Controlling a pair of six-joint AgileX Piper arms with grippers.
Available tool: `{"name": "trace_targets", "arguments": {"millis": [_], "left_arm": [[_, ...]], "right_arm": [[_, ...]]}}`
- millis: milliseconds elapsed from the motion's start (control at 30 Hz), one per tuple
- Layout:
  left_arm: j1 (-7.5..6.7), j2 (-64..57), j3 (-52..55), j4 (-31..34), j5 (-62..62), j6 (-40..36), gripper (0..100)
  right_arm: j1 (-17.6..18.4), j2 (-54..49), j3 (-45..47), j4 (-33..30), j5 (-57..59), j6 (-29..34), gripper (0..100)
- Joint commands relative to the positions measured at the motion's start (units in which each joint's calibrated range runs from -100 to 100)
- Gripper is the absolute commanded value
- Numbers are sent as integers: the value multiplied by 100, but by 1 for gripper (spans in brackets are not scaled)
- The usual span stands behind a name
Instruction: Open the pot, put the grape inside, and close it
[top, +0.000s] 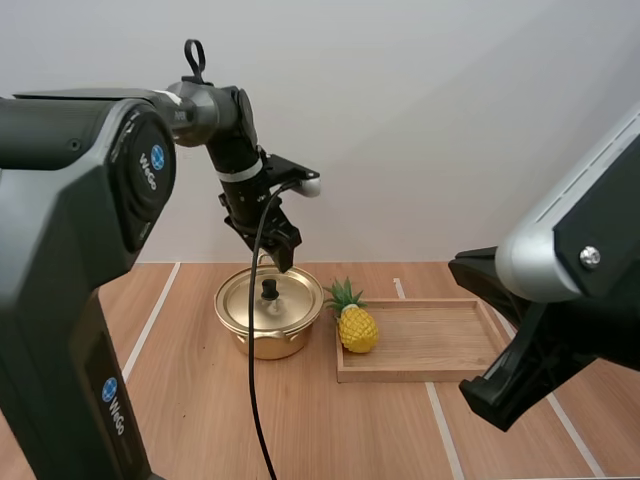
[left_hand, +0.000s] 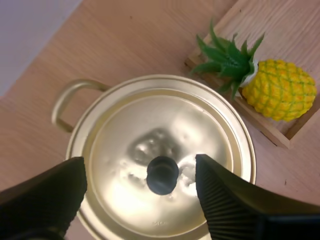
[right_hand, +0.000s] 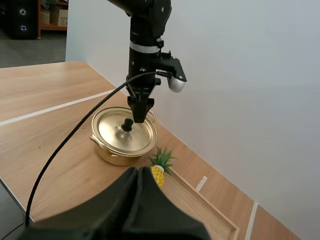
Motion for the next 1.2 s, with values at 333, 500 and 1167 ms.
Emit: {"name": "trace_targets", "arguments": {"millis": [333, 500, 1167], "left_arm": [[-6, -2552, -455, 529, 0, -486, 100], [-6, -3521, -455, 533, 0, -682, 100], [-6, -6350, -455, 537, 0, -1429, 0]], "right_arm": [[14, -60, 3, 16, 0, 18, 0], [14, -60, 3, 16, 0, 18, 0], [14, -62, 3, 268, 0, 18, 0]]}}
